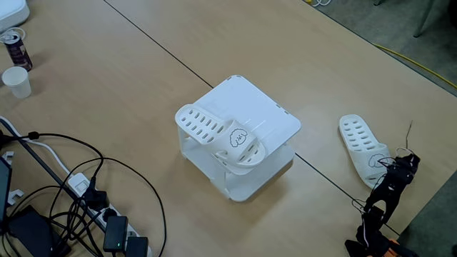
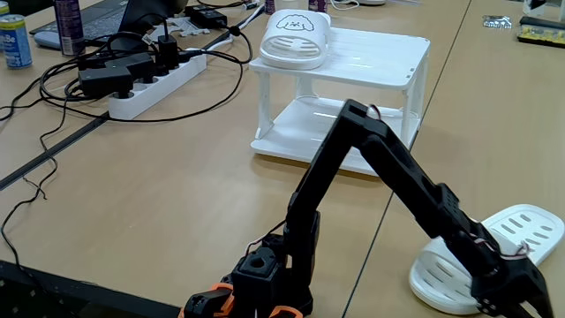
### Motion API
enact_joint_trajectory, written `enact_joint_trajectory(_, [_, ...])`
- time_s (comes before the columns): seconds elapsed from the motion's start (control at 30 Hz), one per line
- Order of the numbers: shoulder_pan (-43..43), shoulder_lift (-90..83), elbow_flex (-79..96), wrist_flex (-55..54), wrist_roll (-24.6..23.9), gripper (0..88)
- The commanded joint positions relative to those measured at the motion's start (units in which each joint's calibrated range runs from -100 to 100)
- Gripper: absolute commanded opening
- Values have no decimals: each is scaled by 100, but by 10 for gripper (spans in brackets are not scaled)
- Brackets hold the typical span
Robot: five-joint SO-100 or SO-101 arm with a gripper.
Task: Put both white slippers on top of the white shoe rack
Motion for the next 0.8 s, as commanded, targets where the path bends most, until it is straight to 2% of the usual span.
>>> enact_joint_trajectory(0.0, [-266, -1017, 569, -35, 42, 7])
enact_joint_trajectory(0.43, [-1368, -3171, 2851, -35, 42, 7])
enact_joint_trajectory(0.77, [-1146, -4677, 3329, -87, 42, 9])
